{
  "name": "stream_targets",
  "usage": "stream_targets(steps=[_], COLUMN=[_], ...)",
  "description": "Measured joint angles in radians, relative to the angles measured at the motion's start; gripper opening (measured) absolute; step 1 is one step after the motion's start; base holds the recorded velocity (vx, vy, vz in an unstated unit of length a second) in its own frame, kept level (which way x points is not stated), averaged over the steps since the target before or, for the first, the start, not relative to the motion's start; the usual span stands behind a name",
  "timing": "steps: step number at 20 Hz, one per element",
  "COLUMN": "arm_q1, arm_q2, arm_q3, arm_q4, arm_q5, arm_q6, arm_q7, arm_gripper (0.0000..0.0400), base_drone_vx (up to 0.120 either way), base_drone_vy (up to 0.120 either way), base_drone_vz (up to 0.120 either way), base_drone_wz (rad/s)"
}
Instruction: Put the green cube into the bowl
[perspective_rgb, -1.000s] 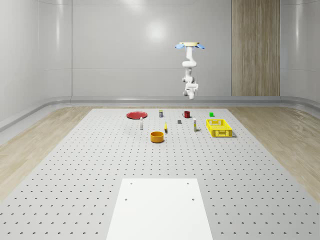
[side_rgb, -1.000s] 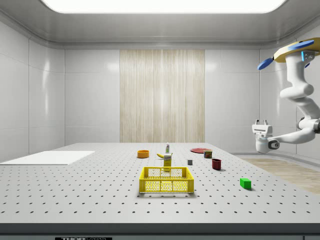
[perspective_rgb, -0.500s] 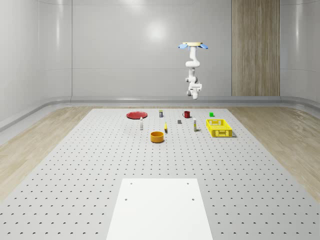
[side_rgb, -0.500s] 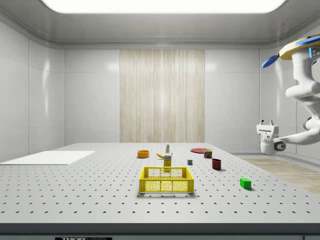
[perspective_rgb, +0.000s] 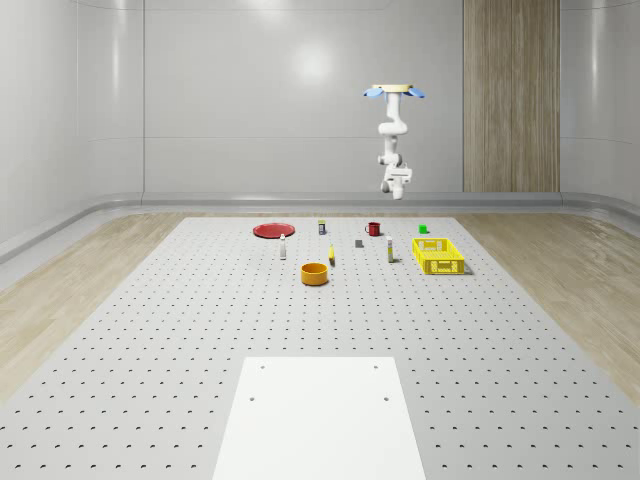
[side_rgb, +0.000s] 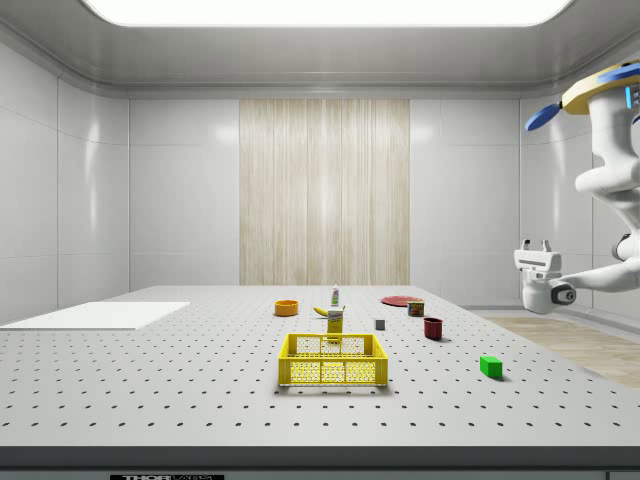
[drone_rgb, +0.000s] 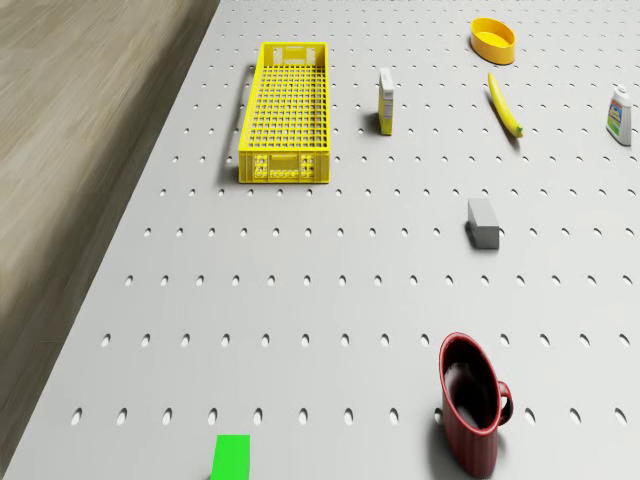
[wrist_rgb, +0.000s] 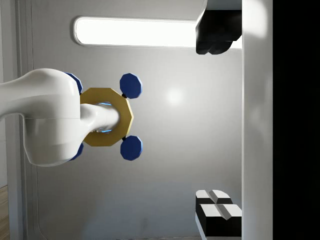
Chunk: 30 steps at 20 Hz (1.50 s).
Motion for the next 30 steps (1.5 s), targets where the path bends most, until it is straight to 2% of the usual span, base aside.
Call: stream_targets(steps=[11,15,18,21,25,27,30], arm_q1=[-0.028,-0.059,-0.1,-0.163,-0.293,-0.385,-0.546], arm_q2=[-0.008,-0.015,-0.028,-0.053,-0.107,-0.136,-0.177], arm_q3=[0.09,0.189,0.312,0.481,0.736,0.848,0.982], arm_q4=[-0.014,-0.04,-0.091,-0.201,-0.445,-0.571,-0.71], arm_q5=[-0.126,-0.267,-0.446,-0.705,-1.148,-1.369,-1.634], arm_q6=[0.01,0.017,0.025,0.038,0.043,0.022,-0.039], arm_q7=[0.017,0.036,0.064,0.114,0.24,0.326,0.459], arm_gripper=[0.04,0.04,0.04,0.04,0.04,0.04,0.04], base_drone_vx=[0.12,0.12,0.12,0.12,0.12,0.12,0.08], base_drone_vy=[0.12,0.12,0.067,0.0,0.11,0.12,0.027], base_drone_vz=[0.0,0.0,0.0,0.0,0.0,0.0,-0.053], base_drone_wz=[0.0,0.0,0.0,0.0,0.0,0.0,0.0])
